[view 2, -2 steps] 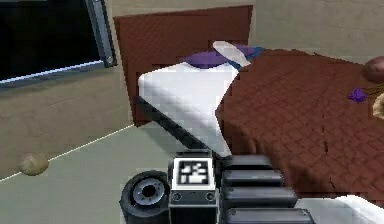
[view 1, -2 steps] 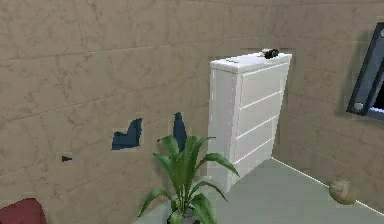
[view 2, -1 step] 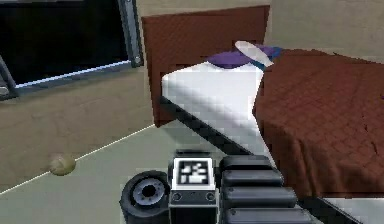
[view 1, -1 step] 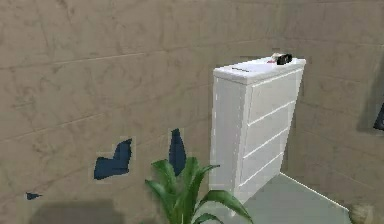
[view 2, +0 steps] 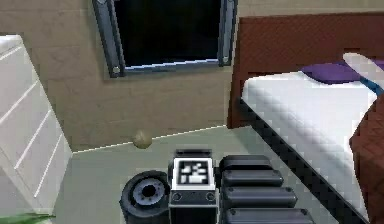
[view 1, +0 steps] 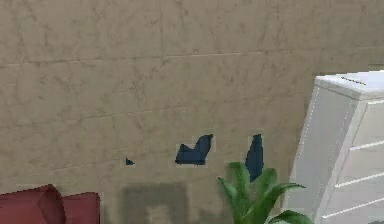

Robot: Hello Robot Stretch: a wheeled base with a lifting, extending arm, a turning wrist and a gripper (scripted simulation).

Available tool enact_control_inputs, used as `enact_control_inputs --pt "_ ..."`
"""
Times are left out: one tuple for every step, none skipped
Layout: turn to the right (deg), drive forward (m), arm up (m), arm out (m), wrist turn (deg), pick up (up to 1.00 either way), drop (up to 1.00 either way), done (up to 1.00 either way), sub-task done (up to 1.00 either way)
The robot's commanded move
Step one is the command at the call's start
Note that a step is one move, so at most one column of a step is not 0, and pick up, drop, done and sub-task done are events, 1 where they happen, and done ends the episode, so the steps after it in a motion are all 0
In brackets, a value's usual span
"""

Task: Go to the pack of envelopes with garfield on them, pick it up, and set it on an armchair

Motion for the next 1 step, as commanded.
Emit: enact_control_inputs --pt "0.0 0.3 0.0 0.0 0.0 0.0 0.0 0.0 0.0"
